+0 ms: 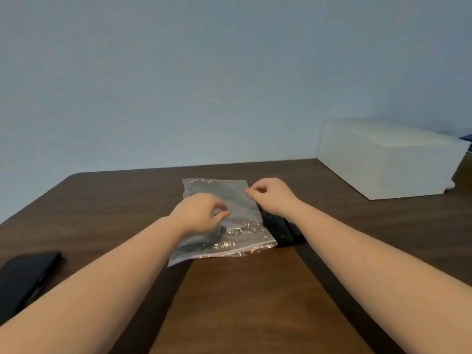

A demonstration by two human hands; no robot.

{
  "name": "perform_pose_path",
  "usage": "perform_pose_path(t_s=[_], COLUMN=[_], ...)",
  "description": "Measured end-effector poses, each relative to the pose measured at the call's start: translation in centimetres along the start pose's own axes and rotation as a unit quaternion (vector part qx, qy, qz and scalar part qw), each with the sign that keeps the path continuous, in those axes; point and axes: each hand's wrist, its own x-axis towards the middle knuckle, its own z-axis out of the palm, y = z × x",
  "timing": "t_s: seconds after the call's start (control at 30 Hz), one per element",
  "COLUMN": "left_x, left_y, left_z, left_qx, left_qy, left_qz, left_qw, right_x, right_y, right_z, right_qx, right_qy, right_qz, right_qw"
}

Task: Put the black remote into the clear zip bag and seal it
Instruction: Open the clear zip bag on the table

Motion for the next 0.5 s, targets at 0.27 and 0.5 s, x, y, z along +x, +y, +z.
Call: perform_pose_path(t_s=[0.27,0.5], left_x=[-4.9,-5.1], left_y=[1.2,1.0], left_z=[1.5,3.2], left_qx=[-0.027,0.046], left_qy=[-0.017,0.011], left_qz=[-0.01,0.04], left_qw=[0.999,0.998], right_x=[-5.3,-5.5], right_y=[0.1,-0.4], right_z=[0.4,0.5], right_qx=[-0.019,-0.016], right_qy=[-0.005,0.002], right_qz=[-0.009,-0.023], right_qw=[1.0,1.0])
